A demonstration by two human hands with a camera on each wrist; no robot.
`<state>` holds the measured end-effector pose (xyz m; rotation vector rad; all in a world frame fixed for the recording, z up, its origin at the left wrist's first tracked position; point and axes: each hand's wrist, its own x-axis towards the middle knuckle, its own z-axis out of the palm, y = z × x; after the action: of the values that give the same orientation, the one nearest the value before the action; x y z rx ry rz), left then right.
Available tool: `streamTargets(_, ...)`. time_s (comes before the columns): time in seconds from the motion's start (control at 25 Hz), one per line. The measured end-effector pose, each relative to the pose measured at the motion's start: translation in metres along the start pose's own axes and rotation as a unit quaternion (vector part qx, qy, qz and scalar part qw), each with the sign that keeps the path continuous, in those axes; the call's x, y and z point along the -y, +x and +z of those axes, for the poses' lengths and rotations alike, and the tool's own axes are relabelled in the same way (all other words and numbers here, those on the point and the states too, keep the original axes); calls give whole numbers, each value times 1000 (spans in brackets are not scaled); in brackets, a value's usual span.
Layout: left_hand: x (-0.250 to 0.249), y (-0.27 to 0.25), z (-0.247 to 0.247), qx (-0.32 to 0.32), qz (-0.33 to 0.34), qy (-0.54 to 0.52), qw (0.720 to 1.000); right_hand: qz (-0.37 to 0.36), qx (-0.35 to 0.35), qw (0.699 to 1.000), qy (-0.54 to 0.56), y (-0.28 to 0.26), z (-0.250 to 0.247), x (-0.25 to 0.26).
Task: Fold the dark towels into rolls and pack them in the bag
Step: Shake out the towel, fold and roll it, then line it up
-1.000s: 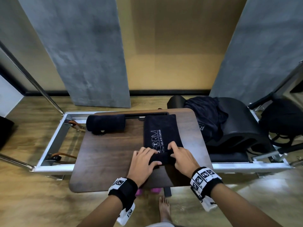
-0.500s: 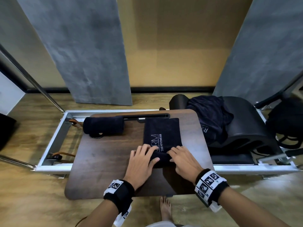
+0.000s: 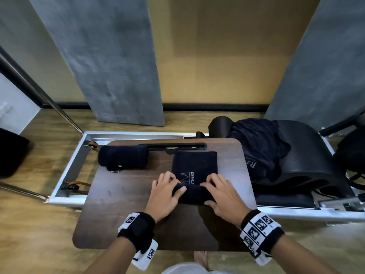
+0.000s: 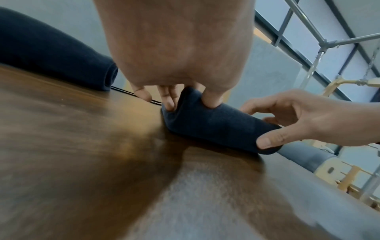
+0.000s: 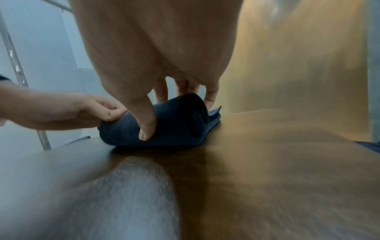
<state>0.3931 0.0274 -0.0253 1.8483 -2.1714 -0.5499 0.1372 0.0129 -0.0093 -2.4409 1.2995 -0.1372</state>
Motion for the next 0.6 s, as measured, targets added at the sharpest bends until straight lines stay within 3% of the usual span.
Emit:
streamTargets(0.12, 0, 9, -3, 26, -49, -54, 997, 20, 11, 996, 82, 8, -6, -7)
streamTargets(0.28, 1, 7, -3, 8, -114, -167, 979, 63, 29, 970, 234, 21, -20, -22)
streamTargets(0.44, -2, 4, 5, 13, -124, -170, 977, 69, -17, 956, 283, 30, -18, -25)
streamTargets(0.6, -5, 22, 5, -8, -186, -190, 964, 80, -9, 949, 304, 27, -13, -34)
